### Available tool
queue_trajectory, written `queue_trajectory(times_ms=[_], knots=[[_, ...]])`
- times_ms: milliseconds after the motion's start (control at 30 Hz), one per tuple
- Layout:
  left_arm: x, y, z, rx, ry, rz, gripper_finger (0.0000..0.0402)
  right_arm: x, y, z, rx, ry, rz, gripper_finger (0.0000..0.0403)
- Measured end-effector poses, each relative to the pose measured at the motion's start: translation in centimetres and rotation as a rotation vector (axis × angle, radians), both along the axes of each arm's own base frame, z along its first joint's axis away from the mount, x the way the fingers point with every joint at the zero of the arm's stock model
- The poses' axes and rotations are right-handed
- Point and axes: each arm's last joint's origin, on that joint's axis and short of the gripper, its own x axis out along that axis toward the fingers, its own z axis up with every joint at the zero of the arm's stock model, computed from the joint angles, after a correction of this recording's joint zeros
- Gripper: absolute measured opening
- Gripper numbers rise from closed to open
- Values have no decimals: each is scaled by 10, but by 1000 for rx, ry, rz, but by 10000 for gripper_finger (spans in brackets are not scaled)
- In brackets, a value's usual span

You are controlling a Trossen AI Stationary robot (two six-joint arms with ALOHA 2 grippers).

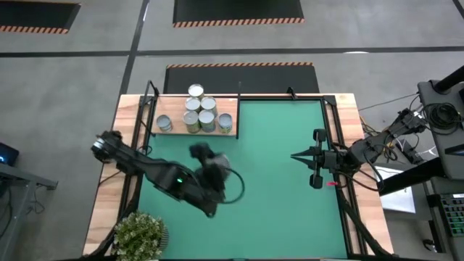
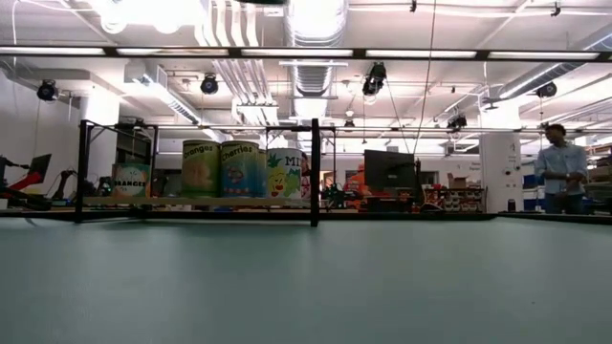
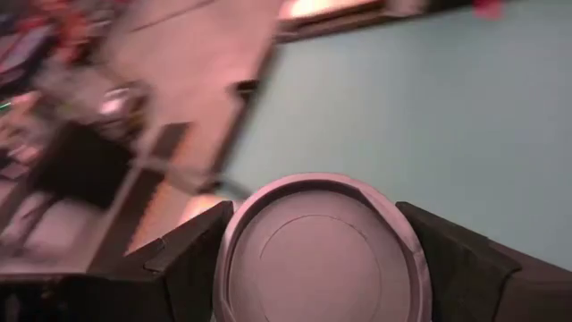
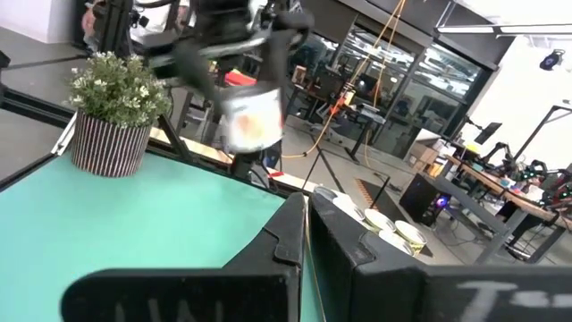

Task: Pick and place cans onto a shelf
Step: Put the canned carrots on the shelf

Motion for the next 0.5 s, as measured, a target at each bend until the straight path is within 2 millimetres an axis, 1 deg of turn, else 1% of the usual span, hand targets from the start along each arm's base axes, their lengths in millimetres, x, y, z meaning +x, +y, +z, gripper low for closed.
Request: queue_trajectory(times_ms=[133,267,367,467,500], knots=[[-26,24,18,31,-82,178,282,0,0,0,7,-1,0,9],[-52,55,30,23,-138,371,282,0,0,0,7,-1,0,9],[-59,79,34,3,-186,483,282,0,0,0,7,-1,0,9],[-62,105,36,6,-191,567,282,0,0,0,9,-4,0,9],[-65,115,36,23,-169,599,282,0,0,0,9,-4,0,9]])
